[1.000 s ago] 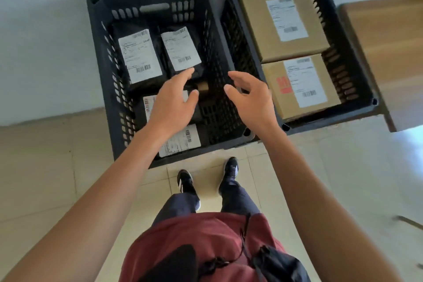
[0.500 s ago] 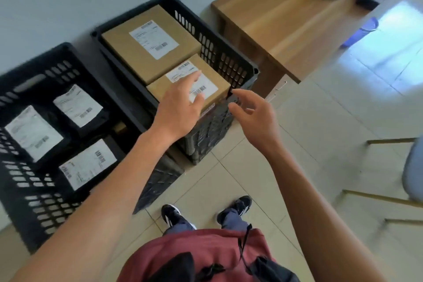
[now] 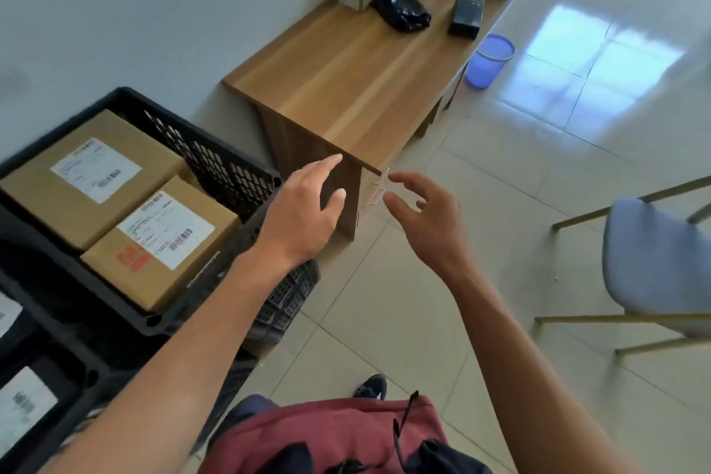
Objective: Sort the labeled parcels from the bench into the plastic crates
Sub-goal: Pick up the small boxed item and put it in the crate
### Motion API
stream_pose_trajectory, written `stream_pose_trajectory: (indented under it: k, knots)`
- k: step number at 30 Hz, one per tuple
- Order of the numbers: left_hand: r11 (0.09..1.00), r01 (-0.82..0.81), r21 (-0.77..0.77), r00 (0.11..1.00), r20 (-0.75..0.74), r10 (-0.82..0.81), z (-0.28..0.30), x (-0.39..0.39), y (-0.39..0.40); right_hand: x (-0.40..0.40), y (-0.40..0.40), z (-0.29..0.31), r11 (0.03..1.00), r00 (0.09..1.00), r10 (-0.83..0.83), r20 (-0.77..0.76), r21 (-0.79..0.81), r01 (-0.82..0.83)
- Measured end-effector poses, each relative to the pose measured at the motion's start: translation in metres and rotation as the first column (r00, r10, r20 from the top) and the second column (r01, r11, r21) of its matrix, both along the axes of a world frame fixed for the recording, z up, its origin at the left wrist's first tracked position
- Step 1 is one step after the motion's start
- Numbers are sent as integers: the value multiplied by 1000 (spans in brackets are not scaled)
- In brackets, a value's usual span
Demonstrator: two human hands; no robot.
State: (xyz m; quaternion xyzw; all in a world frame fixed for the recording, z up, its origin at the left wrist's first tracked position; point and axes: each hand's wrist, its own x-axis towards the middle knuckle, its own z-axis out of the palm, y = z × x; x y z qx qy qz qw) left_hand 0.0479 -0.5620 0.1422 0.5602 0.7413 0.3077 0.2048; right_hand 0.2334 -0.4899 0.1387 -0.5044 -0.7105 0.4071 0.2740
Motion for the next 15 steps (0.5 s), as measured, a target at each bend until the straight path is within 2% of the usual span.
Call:
stream_pose_trajectory:
  k: [6,15]
  knots:
    - [1000,17,-6,1000,13,-17,6,26,46,35,47,5,998,998,-53,-22,-22,53]
    - [999,47,10,998,48,-47,1,26,139,37,136,-5,994,993,-107,-47,-32,106]
